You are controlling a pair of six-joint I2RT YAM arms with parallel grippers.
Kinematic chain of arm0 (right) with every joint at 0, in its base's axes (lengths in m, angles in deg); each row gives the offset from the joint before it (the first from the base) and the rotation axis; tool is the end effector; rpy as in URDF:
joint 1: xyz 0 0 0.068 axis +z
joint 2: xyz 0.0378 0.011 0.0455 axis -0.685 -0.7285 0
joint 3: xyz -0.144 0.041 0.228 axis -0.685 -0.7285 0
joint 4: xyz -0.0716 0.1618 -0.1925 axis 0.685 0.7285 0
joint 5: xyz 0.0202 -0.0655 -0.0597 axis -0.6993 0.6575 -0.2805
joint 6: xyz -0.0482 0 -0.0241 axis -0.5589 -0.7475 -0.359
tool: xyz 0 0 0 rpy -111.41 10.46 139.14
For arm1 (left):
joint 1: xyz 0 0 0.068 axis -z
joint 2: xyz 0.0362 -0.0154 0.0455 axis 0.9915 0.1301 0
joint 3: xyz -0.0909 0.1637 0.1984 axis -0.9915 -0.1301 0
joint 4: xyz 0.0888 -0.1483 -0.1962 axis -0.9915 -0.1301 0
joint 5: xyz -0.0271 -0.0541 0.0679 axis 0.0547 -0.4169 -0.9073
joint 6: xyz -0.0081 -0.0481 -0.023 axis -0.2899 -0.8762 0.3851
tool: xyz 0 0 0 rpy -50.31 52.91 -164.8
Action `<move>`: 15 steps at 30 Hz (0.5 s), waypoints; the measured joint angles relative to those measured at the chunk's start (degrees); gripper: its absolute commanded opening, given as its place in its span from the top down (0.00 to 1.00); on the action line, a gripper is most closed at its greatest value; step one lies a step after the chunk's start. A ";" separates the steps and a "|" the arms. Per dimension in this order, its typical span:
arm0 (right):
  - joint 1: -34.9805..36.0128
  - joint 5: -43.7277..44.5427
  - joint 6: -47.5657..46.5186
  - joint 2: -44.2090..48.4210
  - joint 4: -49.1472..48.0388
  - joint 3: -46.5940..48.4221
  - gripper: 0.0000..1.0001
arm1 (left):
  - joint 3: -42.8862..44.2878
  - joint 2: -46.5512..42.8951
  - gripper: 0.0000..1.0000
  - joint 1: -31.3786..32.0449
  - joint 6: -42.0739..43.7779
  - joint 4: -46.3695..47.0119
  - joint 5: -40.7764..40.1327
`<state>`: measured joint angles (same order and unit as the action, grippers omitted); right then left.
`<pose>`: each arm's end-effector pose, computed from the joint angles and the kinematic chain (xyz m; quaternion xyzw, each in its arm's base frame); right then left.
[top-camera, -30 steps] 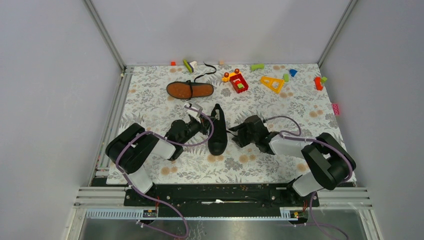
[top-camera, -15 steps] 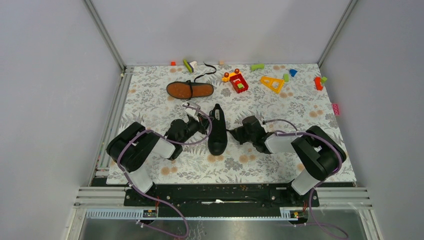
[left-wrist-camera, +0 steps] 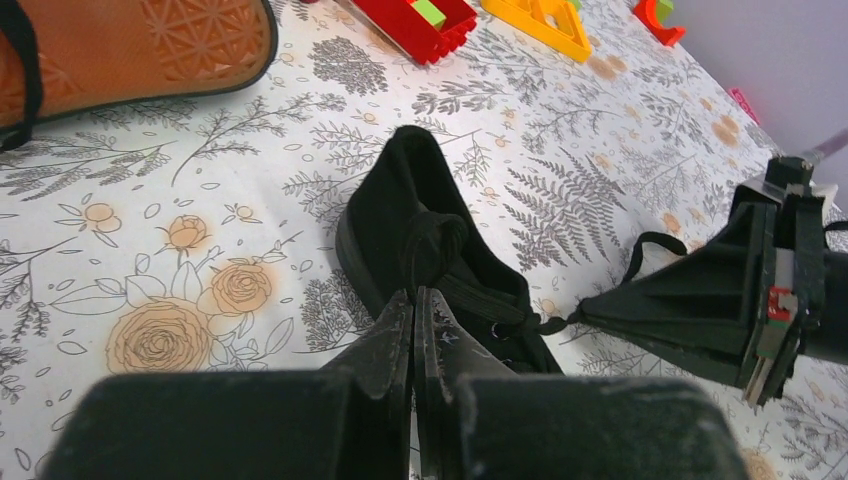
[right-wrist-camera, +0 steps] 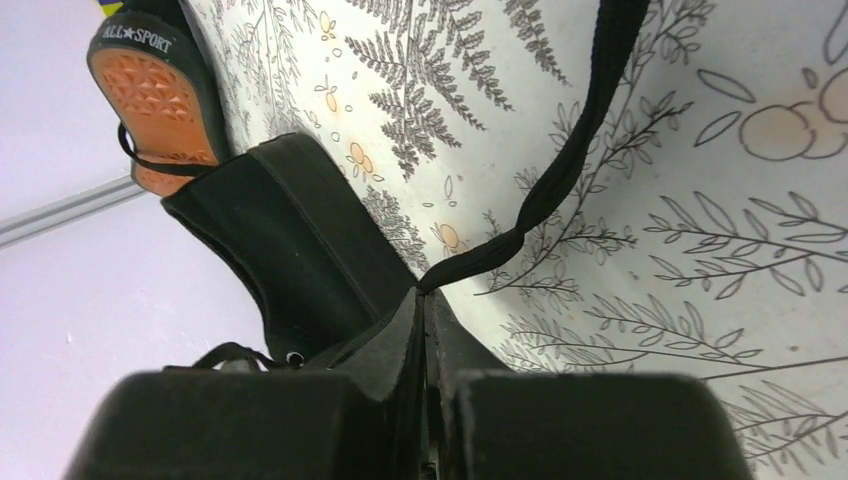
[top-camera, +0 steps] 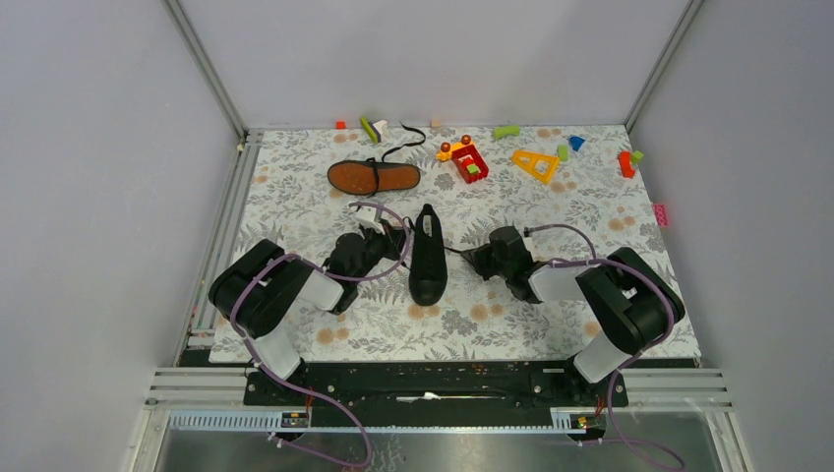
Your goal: Tie the shoes
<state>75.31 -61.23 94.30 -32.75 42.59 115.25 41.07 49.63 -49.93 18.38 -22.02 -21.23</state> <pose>0.2496 0.1515 0.1296 0.4378 0.7646 0.3812 0.2801 0.2477 -0.1603 0.1462 0.0804 0.7371 -0.3234 0.5879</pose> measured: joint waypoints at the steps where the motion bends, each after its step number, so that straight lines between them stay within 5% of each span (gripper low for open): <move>1: 0.00 -0.13 -0.46 0.00 -0.46 -0.44 1.00 | 0.00 0.02 1.00 -0.11 -0.11 0.04 -0.37; 7: -0.11 -2.91 -6.12 -0.13 -8.09 -1.92 0.67 | 0.00 0.02 1.00 -0.44 -0.15 0.20 0.37; 15: -0.13 -7.04 -9.86 -1.88 -16.65 -1.81 0.52 | 0.04 1.53 1.00 -0.44 -0.26 3.50 4.22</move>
<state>75.18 -68.26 84.44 -34.63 25.94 113.43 41.12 51.16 -50.36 18.12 -18.52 -17.01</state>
